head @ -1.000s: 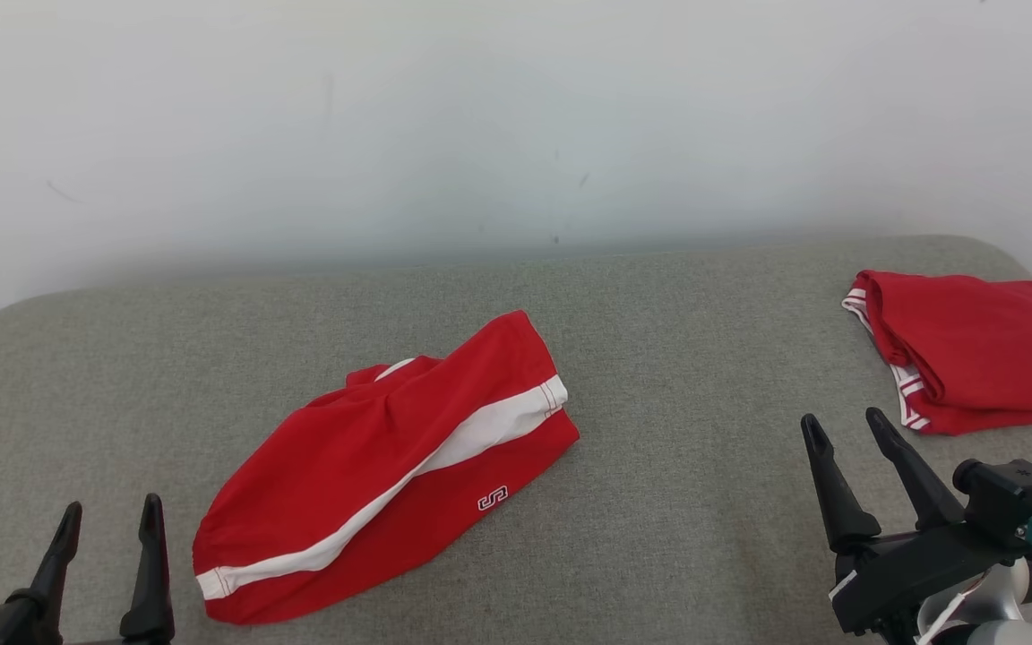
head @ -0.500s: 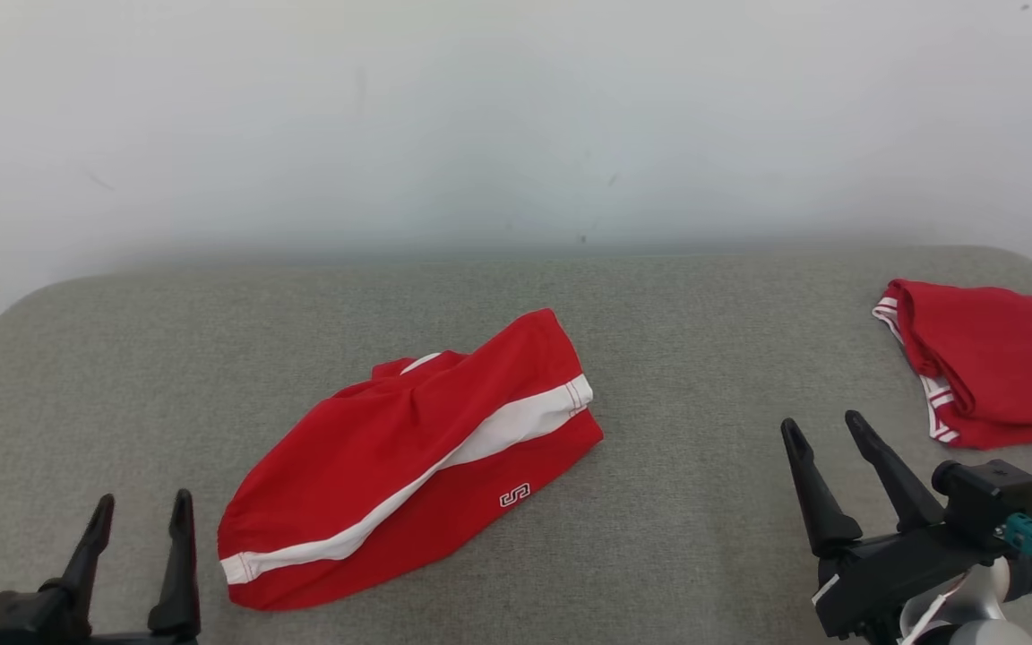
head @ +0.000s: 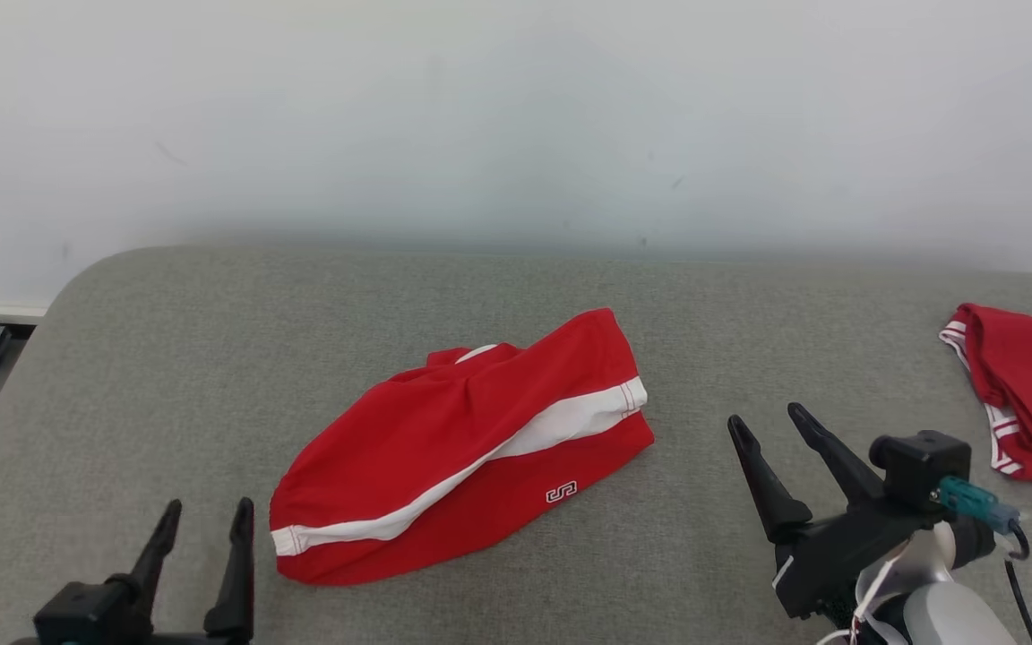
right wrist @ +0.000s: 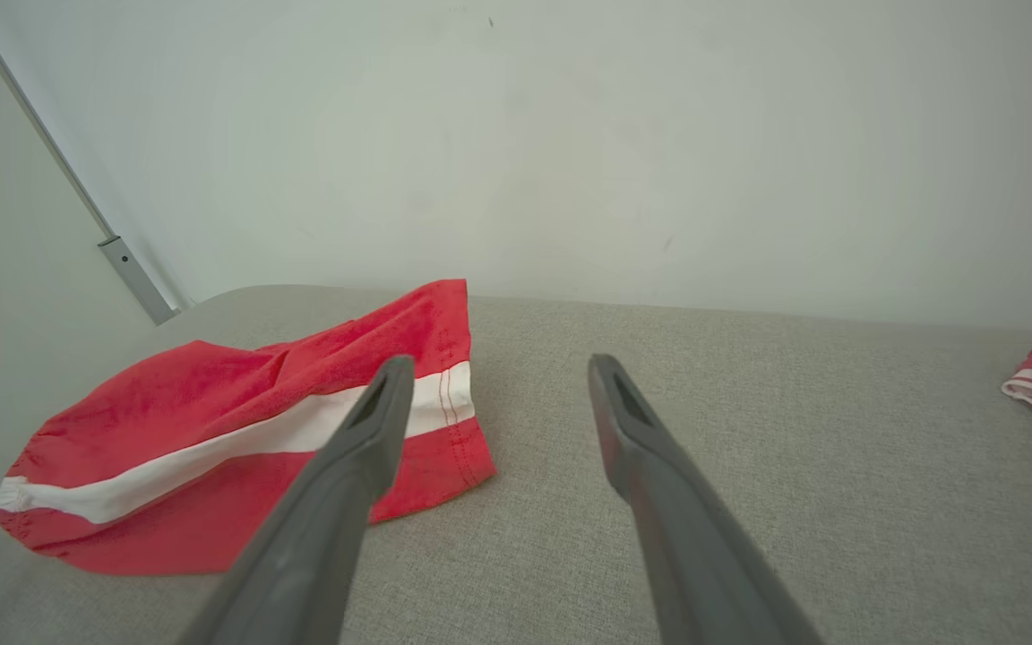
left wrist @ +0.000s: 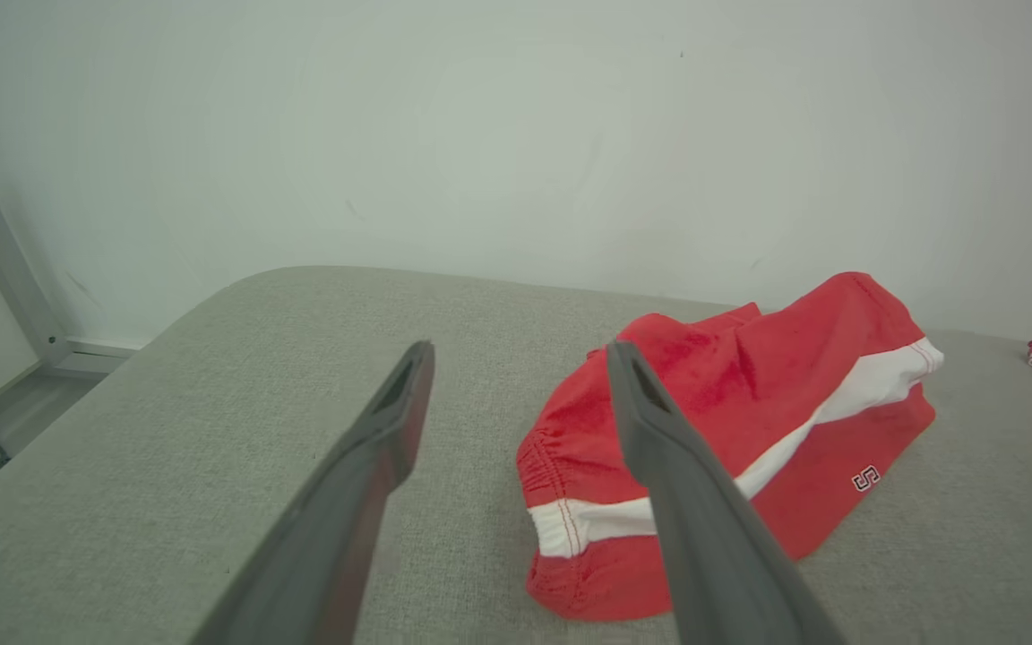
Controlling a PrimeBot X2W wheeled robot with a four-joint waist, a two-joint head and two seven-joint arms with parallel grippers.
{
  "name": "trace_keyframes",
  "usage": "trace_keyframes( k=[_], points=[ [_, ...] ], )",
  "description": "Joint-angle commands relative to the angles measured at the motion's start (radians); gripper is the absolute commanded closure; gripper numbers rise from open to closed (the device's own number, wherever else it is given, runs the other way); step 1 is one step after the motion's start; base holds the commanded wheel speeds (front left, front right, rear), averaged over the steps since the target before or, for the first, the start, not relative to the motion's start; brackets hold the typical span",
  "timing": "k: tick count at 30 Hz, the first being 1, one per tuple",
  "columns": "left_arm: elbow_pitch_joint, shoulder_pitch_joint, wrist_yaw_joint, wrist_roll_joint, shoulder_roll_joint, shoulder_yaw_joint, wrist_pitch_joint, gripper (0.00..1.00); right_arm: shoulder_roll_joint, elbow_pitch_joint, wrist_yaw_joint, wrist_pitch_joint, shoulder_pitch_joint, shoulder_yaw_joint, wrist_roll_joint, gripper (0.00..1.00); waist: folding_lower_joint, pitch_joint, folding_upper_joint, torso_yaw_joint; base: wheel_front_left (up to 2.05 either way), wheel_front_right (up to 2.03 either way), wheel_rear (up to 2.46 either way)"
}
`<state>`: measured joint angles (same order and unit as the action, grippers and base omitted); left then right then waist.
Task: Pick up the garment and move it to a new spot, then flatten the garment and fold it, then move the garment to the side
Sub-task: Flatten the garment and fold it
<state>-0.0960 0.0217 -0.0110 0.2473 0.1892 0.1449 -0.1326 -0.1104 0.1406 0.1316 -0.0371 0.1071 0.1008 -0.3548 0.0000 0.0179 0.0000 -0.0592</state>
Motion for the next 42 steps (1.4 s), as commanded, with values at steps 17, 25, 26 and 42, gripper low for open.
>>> trace_keyframes(
  k=[17, 25, 26, 42],
  points=[
    [-0.339, -0.198, -0.094, 0.073, -0.054, 0.081, -0.062, 0.00, -0.056, 0.347, -0.002, 0.042, 0.288, 0.211, -0.100, 0.00, 0.0000, -0.094, 0.0000, -0.044, 0.00, 0.00, 0.00],
    [-0.437, -0.250, -0.109, 0.096, -0.064, 0.121, -0.080, 0.00, -0.057, 0.456, -0.002, 0.095, 0.373, 0.273, -0.144, 0.00, 0.0000, -0.125, 0.0000, -0.057, 0.00, 0.00, 0.00],
    [-0.444, -0.253, -0.110, 0.098, -0.065, 0.126, -0.083, 0.00, -0.057, 0.466, -0.002, 0.101, 0.379, 0.280, -0.151, 0.00, 0.0000, -0.126, 0.0000, -0.059, 0.00, 0.00, 0.00],
    [-0.444, -0.257, -0.119, 0.174, -0.081, 0.193, -0.034, 0.00, -0.048, 0.627, -0.002, 0.144, 0.473, 0.400, -0.237, 0.00, 0.0000, -0.128, 0.0000, -0.093, 0.00, 0.00, 0.00]
  ],
)
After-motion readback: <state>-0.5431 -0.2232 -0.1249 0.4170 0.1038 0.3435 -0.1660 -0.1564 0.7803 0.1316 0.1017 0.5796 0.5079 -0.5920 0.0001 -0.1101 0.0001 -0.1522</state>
